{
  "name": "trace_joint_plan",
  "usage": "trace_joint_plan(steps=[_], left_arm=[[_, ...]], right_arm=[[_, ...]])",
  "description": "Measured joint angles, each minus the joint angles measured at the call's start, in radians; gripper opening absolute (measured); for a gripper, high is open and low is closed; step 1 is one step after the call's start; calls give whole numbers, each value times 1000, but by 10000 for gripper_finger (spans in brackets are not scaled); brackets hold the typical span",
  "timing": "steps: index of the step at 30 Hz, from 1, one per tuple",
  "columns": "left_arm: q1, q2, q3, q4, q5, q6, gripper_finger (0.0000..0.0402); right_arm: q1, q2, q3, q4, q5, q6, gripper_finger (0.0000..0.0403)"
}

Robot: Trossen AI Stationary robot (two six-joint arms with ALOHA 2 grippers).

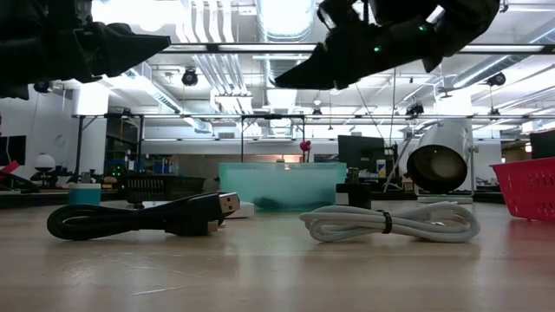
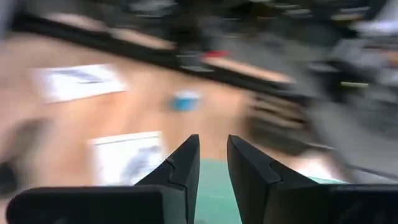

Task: Pick and place items into bin
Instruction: Put the white charger cable into the green bin

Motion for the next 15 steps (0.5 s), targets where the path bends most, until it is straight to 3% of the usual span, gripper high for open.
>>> trace_joint_plan(steps=[4,7,12,15], left_arm=[[0,0,0,0,0,0,118],[0,0,0,0,0,0,118],[0,0,0,0,0,-1,118],[0,0,0,0,0,-1,118]], right_arm=[[10,0,0,-94,-315,53,68],[25,2,0,-165,-461,114,72],[102,2,0,-181,-396,196,89],[174,1,0,-189,-179,174,107]])
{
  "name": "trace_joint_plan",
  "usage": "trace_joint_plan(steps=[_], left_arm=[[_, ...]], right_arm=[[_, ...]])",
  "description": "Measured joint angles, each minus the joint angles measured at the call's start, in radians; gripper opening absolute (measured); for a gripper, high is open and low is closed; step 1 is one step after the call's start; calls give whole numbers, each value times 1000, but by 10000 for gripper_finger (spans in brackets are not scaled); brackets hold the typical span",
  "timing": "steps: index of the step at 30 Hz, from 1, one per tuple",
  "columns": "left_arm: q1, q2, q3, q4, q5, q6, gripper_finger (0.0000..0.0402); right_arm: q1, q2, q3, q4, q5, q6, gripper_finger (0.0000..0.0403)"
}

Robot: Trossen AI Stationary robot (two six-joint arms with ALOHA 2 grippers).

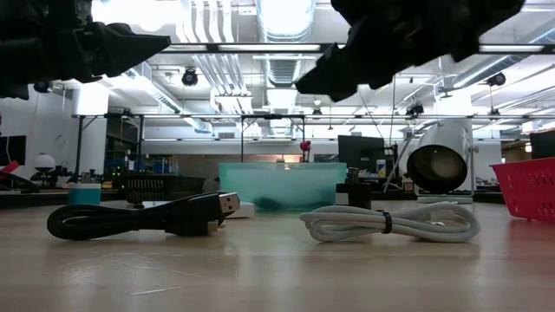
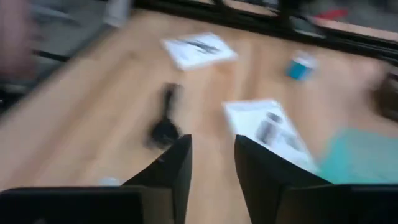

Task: Pick and place items into bin
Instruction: Put the white charger cable into the green bin

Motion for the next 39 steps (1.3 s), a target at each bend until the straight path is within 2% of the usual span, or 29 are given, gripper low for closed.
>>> trace_joint_plan(steps=[3,5,15,23,39], left_arm=[[0,5,0,0,0,-2,118],[0,9,0,0,0,-3,118],[0,18,-1,0,0,-2,118],[0,20,0,1,0,-2,118],[0,21,1,1,0,-2,118]], right_arm=[[67,-2,0,-49,223,20,126],[105,-2,0,-83,282,56,140],[234,-2,0,-118,278,310,211],[311,2,0,-243,277,429,214],[346,150,0,-246,280,479,214]])
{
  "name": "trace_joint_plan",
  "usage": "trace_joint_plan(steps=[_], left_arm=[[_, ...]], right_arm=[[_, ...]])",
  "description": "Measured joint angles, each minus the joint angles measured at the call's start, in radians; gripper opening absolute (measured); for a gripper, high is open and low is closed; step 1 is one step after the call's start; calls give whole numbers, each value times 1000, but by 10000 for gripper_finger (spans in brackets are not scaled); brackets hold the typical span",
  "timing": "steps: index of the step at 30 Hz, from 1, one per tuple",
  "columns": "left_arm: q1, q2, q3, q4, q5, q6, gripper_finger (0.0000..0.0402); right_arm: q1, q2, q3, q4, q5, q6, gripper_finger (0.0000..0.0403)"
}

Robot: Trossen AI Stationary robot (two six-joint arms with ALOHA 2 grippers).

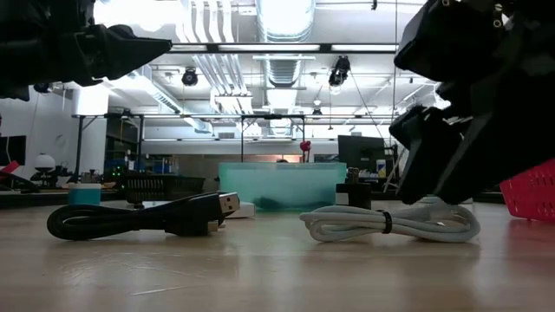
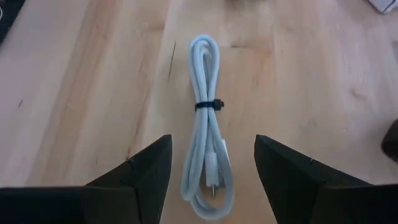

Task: Pick and place items into bin
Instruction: Put the white charger cable into the green bin

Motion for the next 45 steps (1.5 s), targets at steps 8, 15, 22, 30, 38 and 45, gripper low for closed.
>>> trace_joint_plan(steps=[8,15,22,30,38,45], left_arm=[[0,-1,0,0,0,0,118],[0,-1,0,0,0,-4,118],[0,-8,2,1,0,-361,118],[0,-12,3,0,-40,-442,118],[0,-13,3,0,-42,-442,118],[0,-13,3,0,-42,-442,118]], right_arm=[[0,41,0,-3,1,36,192],[0,65,0,3,20,36,151],[-1,66,1,8,21,32,62],[0,66,1,29,49,-22,30],[-31,50,-1,196,290,-220,31],[-144,42,-1,406,526,-336,32]])
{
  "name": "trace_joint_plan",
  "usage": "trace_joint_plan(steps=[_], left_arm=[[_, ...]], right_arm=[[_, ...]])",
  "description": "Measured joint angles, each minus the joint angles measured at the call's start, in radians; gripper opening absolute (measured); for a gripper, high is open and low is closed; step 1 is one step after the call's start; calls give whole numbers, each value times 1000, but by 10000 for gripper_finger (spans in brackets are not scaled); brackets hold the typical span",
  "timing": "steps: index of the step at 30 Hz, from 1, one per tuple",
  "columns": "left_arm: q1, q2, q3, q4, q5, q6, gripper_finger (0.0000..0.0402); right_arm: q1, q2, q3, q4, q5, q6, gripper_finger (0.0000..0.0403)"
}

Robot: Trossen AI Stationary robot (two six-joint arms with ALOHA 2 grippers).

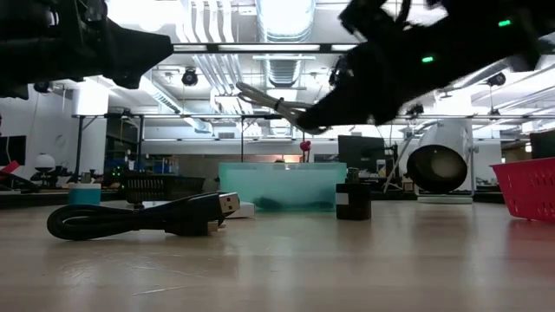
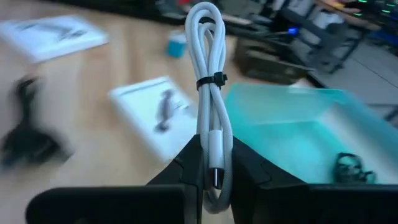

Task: Pick and place items into bin
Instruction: Put the white charger cable into the green bin

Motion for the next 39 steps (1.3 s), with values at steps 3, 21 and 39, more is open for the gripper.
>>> trace_joint_plan(steps=[3,21,39], left_arm=[[0,0,0,0,0,0,118],[0,0,10,1,0,39,118],[0,2,26,1,-1,193,118]], right_arm=[[-89,-1,0,39,0,5,32],[-541,-7,0,40,-551,113,33],[-635,5,332,-537,-779,-57,114]])
